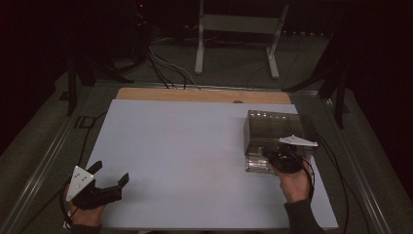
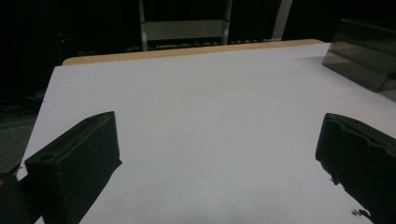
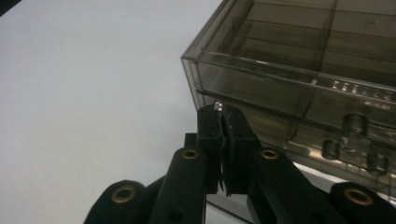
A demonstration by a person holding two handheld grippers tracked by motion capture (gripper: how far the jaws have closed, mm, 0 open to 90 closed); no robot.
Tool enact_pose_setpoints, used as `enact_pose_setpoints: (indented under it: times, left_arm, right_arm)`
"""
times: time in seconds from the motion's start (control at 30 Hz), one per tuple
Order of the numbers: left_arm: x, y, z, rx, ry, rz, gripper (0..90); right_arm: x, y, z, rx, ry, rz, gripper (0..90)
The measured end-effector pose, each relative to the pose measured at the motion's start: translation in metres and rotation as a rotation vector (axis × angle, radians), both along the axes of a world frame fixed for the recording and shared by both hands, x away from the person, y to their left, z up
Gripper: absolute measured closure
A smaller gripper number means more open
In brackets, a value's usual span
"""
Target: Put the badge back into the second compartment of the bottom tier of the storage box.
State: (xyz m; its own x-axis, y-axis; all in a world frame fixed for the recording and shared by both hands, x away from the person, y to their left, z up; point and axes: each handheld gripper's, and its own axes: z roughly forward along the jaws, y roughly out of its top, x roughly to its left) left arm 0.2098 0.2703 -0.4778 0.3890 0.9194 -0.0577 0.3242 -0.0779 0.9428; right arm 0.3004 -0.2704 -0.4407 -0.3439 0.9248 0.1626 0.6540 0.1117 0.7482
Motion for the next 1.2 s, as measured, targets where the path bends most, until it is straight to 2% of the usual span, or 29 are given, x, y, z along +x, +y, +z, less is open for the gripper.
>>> enact_pose_setpoints:
  times: [1.2]
  left_arm:
    - [0.0, -0.001, -0.001, 0.001, 0.002, -0.003, 0.5]
  right_arm:
    - [-0.009, -0.034, -0.018, 0.006, 0.038, -0.066, 88.1]
